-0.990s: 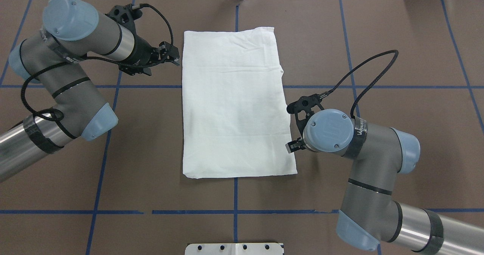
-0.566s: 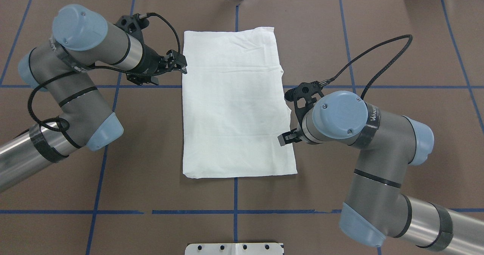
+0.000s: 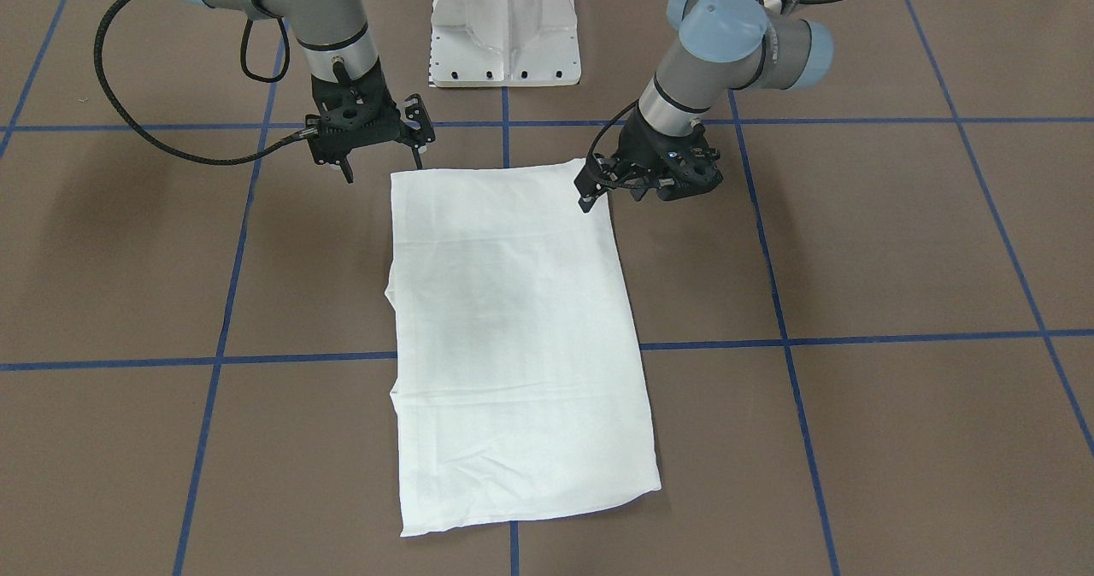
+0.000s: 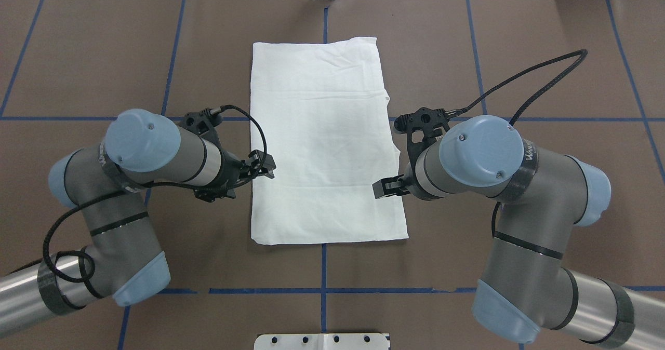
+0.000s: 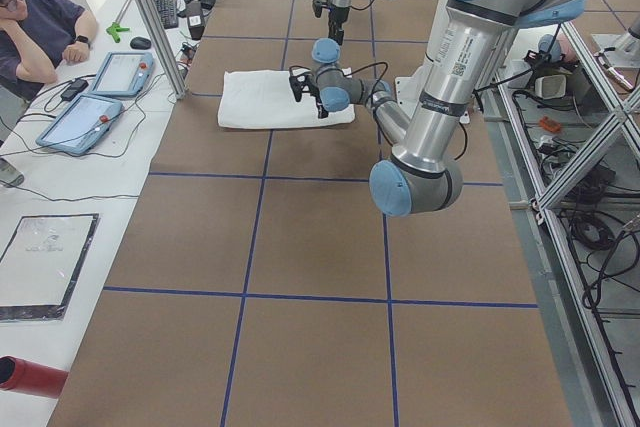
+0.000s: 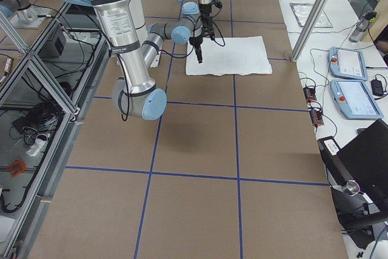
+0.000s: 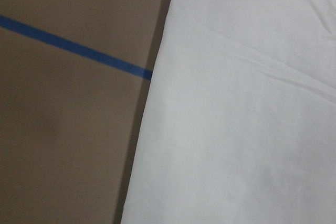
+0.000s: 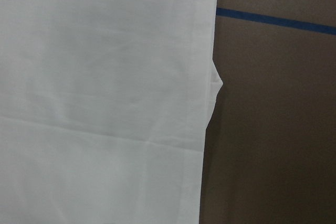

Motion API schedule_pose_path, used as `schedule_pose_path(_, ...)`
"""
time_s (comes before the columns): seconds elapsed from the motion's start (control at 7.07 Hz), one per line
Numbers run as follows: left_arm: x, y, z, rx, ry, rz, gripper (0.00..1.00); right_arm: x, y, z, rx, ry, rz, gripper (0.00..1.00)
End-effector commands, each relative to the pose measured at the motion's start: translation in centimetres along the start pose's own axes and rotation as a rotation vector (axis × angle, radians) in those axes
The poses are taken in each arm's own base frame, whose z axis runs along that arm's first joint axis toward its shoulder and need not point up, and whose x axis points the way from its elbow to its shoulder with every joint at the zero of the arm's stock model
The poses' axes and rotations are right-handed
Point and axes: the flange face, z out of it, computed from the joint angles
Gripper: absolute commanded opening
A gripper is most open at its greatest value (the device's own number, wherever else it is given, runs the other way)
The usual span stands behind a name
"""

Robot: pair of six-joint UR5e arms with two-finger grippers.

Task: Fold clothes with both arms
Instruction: 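Flatten the shirt's side edge with the right gripper while the left gripper lowers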

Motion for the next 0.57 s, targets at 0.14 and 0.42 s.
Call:
schedule_pose_path(0.14,-0.6,6.3,3.1,-0.057,-0.064,-0.037,0.93,0.6,-0.7,-0.4,0.012,0.0,0.018,1.0)
schedule_pose_path(0.42,-0.7,6.2,3.3,-0.053,-0.068,-0.038,0.88,0.8,-1.0,-0.5,0.016,0.003,0.021,1.0)
